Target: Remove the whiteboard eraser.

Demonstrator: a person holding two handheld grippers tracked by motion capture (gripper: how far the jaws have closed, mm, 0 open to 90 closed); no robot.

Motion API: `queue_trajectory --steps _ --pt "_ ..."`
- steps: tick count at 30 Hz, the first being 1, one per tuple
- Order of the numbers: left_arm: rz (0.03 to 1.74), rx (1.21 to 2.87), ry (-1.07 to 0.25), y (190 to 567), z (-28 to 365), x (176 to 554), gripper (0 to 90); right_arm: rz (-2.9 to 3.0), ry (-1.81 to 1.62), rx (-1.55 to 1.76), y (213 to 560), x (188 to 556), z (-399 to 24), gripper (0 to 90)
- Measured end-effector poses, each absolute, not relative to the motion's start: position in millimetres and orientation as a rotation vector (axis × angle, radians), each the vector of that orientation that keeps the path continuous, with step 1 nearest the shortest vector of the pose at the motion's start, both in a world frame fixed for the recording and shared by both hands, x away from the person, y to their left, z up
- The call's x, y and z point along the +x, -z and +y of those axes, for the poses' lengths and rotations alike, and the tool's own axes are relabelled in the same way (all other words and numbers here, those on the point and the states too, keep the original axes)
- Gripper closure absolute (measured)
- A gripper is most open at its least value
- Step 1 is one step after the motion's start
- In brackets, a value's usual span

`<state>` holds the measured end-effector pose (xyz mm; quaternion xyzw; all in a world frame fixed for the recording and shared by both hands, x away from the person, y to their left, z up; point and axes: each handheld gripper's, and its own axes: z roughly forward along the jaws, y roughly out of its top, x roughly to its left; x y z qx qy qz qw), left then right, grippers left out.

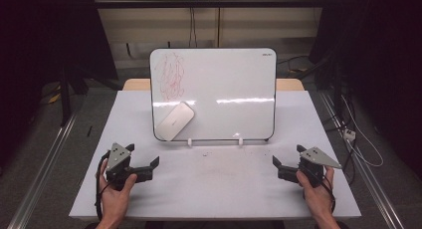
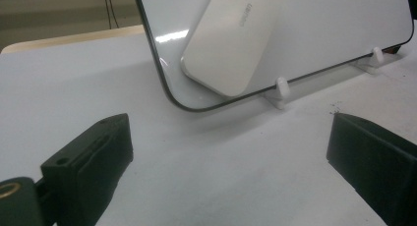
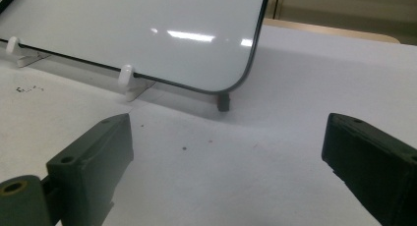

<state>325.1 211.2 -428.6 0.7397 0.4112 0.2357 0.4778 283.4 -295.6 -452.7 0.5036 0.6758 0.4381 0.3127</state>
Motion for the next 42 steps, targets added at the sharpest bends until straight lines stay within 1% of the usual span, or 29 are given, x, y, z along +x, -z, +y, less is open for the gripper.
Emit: queue_trajectory --steps 6,11,17,28,31,34,36,39,42 --pt "1.003 1.817 -0.576 430.0 209.3 328.0 4.5 1.779 -1.155 1.336 453.1 283.4 -297.9 5.3" --pt "0.983 1.837 -0.518 432.0 209.5 331.5 6.1 1.776 -1.154 1.345 453.4 284.1 -298.3 5.2" --pt "0.957 1.836 -0.501 424.9 208.0 333.8 5.6 1.777 -1.153 1.347 453.4 284.5 -298.0 5.4" --pt "0.877 1.94 -0.545 407.5 188.8 348.2 4.9 1.778 -1.156 1.346 454.1 285.4 -298.6 5.0" --pt "0.86 1.948 -0.549 403.4 181.0 353.8 5.3 1.787 -1.149 1.338 454.7 286.2 -297.0 4.9" --pt "0.847 1.954 -0.599 402.3 174.0 357.1 5.9 1.786 -1.153 1.334 454.6 286.4 -296.6 4.8" --pt "0.85 1.955 -0.585 402.8 170.8 359.6 6.1 1.784 -1.157 1.34 454.5 286.3 -296.9 4.9" --pt "0.83 1.969 -0.625 400.2 166.2 363.5 6.1 1.783 -1.156 1.343 454.8 286.8 -297.3 4.9" --pt "0.816 1.983 -0.636 397.6 162.2 367.1 5.9 1.79 -1.155 1.343 455.1 287.3 -296.9 5.0"
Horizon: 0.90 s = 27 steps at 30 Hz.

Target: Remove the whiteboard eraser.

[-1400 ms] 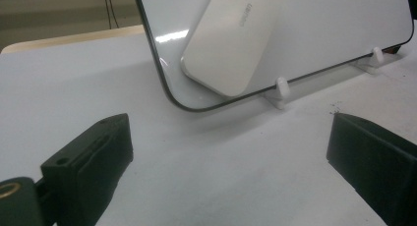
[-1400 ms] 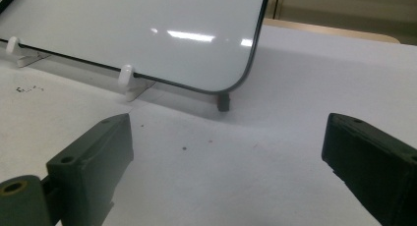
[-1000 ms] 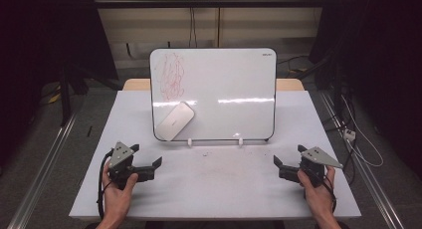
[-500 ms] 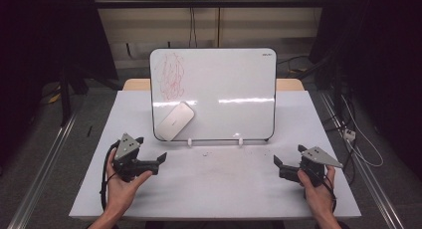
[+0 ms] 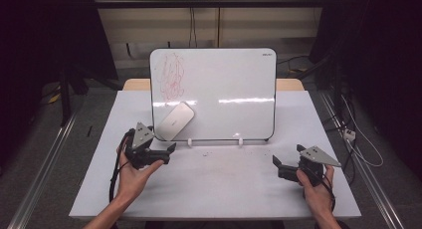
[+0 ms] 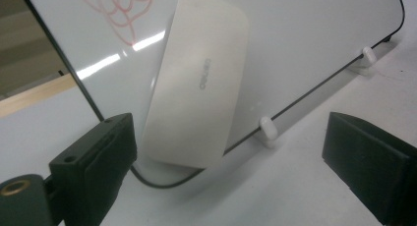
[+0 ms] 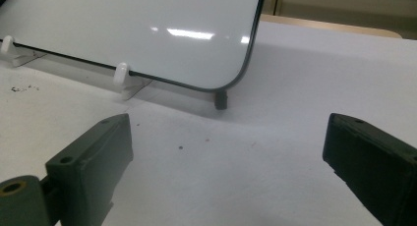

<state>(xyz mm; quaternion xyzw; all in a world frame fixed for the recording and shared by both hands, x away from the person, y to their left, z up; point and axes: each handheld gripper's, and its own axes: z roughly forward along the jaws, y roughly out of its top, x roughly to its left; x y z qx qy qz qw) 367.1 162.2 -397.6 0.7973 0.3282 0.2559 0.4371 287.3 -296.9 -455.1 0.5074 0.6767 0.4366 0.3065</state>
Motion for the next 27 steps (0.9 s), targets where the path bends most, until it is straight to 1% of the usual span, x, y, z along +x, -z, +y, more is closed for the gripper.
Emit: queue_trajectory --steps 4,7,13,15,19,25,27 --pt "0.798 2.003 -0.663 392.6 152.7 373.6 5.8 1.788 -1.158 1.337 455.0 287.1 -296.4 4.9" --pt "0.773 2.064 -0.711 390.3 146.3 378.8 5.9 1.791 -1.159 1.339 455.0 287.4 -296.4 4.9" --pt "0.785 2.089 -0.778 389.0 135.2 391.3 7.8 1.793 -1.163 1.337 455.0 287.0 -296.6 4.9" --pt "0.761 2.127 -0.806 387.6 132.2 395.6 7.8 1.792 -1.163 1.339 455.2 287.3 -296.8 4.9" --pt "0.752 2.154 -0.841 387.6 123.7 402.8 8.2 1.795 -1.164 1.336 455.2 287.5 -296.6 4.9" --pt "0.768 2.183 -0.853 395.4 116.1 410.4 11.6 1.796 -1.161 1.336 455.4 288.3 -296.3 4.5" --pt "0.758 2.182 -0.863 395.9 116.0 411.2 17.2 1.792 -1.158 1.341 455.6 288.9 -296.4 4.5"
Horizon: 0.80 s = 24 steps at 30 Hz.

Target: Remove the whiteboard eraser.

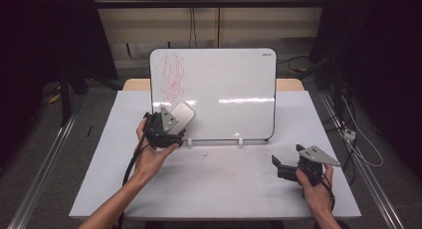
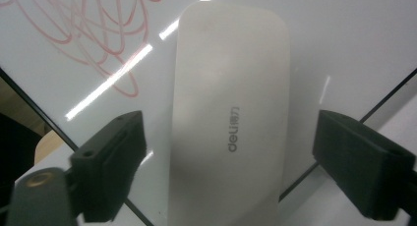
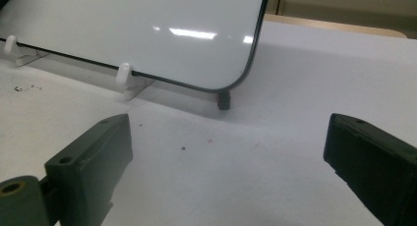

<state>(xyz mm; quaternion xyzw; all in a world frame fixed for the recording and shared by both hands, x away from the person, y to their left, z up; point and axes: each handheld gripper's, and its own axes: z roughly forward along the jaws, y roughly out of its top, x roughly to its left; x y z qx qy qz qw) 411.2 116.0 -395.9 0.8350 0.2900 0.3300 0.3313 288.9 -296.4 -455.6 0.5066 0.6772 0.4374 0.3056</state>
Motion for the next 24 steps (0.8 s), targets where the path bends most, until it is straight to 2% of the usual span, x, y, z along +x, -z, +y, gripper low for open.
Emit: queue_trajectory --steps 15,24 --pt "0.703 2.22 -0.913 408.5 109.4 423.0 20.5 1.8 -1.156 1.333 454.9 289.5 -293.4 4.5" --pt "0.676 2.261 -0.986 412.6 98.9 421.5 26.1 1.804 -1.159 1.327 454.9 289.4 -293.0 4.5"
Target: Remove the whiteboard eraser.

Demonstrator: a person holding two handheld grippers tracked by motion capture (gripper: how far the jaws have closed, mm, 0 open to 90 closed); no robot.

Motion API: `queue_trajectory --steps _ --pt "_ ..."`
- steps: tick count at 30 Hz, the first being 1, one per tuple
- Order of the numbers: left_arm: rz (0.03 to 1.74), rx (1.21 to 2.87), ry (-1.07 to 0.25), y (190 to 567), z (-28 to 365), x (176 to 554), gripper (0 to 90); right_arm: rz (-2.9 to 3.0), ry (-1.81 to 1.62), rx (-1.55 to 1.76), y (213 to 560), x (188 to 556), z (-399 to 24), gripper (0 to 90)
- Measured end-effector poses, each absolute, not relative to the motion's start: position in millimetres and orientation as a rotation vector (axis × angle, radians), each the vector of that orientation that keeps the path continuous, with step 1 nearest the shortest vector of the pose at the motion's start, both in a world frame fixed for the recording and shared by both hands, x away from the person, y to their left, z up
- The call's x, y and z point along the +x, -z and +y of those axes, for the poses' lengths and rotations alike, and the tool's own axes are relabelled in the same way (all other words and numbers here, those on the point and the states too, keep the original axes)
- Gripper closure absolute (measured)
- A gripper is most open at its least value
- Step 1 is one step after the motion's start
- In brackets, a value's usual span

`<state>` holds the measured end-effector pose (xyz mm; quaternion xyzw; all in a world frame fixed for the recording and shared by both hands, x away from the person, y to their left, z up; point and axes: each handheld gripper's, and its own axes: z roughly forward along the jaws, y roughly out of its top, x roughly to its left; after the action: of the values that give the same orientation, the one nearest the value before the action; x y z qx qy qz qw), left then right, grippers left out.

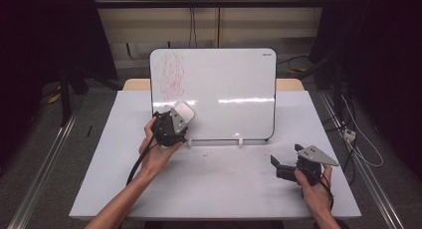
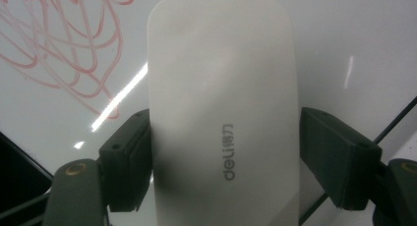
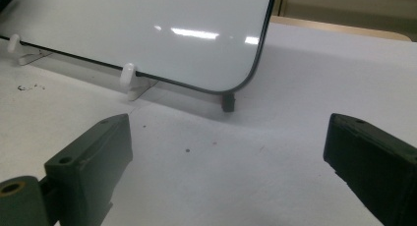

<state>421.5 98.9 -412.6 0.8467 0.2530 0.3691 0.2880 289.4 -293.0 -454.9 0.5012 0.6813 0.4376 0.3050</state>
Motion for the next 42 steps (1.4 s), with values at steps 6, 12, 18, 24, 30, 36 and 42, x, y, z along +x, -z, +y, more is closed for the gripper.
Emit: queue_trajectory --steps 6,12,18,24,30,36,42 --pt "0.681 2.252 -0.98 412.3 101.8 421.7 30.0 1.809 -1.159 1.325 454.9 289.3 -292.2 4.5" --pt "0.7 2.251 -0.968 411.5 101.9 421.6 30.6 1.81 -1.159 1.32 454.4 288.9 -291.6 4.5" --pt "0.713 2.229 -0.95 411.4 103.1 422.0 31.0 1.813 -1.162 1.318 454.5 289.7 -290.8 4.5" --pt "0.703 2.231 -0.927 410.2 105.7 423.2 31.0 1.809 -1.153 1.322 454.6 289.2 -292.1 4.5" --pt "0.72 2.219 -0.863 407.4 110.3 425.1 31.1 1.818 -1.162 1.324 455.1 291.1 -291.2 4.4" --pt "0.717 2.199 -0.795 405.6 115.9 425.6 31.1 1.824 -1.165 1.326 455.2 293.7 -288.5 4.3" --pt "0.694 2.126 -0.781 391.5 117.6 417.1 31.1 1.821 -1.165 1.327 455.1 293.2 -289.1 4.4"
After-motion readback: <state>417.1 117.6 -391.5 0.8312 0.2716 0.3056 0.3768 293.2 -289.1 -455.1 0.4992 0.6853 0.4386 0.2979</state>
